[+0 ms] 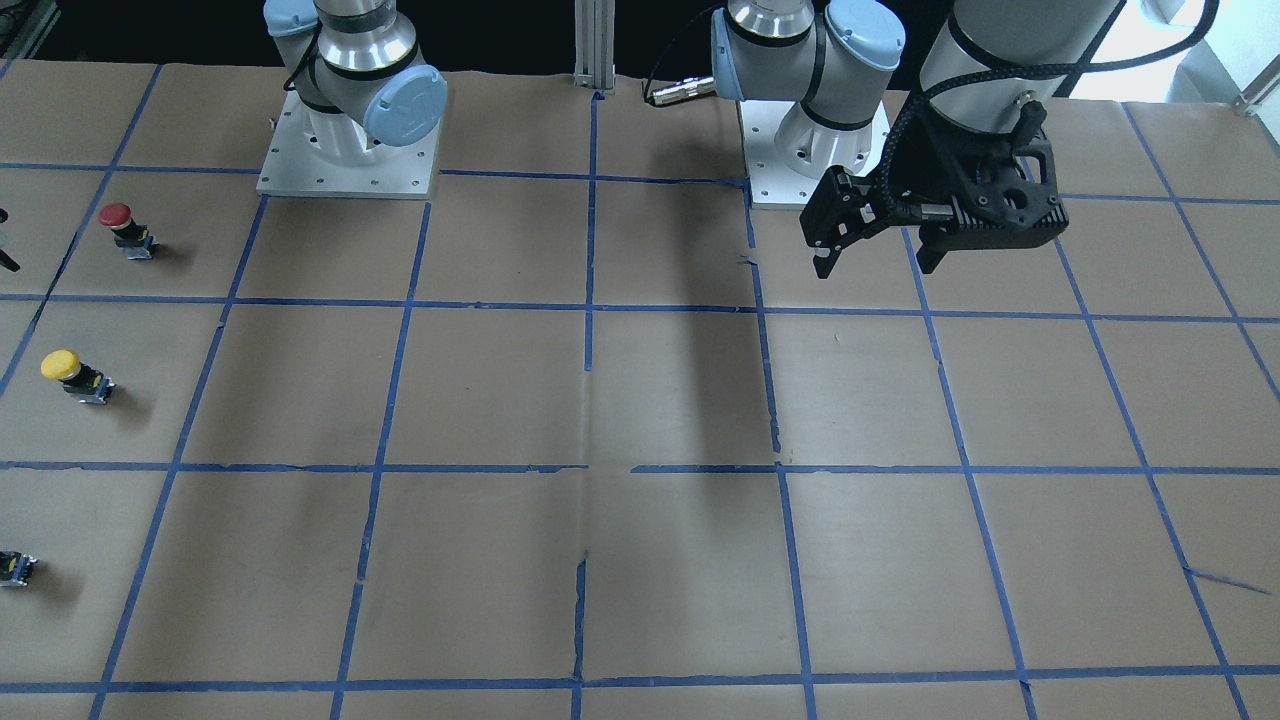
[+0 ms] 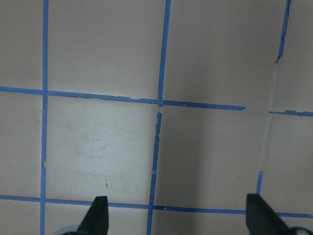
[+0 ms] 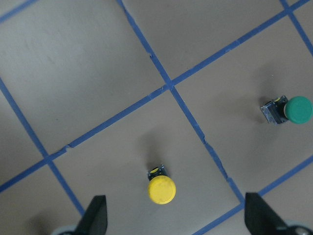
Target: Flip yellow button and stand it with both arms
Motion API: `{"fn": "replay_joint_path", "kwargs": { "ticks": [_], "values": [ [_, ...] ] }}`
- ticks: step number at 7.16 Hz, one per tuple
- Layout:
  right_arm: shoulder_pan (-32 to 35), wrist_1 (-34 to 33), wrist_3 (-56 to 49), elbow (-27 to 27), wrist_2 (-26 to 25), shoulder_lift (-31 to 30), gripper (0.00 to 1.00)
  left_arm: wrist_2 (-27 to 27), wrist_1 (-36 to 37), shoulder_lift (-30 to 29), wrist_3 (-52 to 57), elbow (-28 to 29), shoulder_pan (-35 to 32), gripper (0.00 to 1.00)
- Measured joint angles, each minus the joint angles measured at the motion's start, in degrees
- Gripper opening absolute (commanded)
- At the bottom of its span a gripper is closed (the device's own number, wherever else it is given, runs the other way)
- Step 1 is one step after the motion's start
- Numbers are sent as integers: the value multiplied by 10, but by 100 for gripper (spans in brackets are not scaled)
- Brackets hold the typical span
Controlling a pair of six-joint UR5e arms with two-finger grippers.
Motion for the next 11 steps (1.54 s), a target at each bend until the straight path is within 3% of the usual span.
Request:
{"fn": "replay_joint_path", "kwargs": {
  "ticks": [2, 3, 7, 9, 11],
  "values": [
    [92, 125, 217, -83, -29, -6, 100, 1, 0, 0, 0, 0, 1, 100],
    [149, 156, 331, -107, -36, -6, 100, 1, 0, 2, 0, 0, 1, 100],
    [397, 181, 710, -139, -67, -4, 100, -5, -21, 17, -1, -5, -11, 100],
    [454, 180, 834, -149, -55, -2, 100, -16, -25, 20, -1, -1, -13, 100],
    [467, 180, 920, -161, -45, 8, 100, -24, -27, 20, -7, 0, -14, 100]
  ]
}}
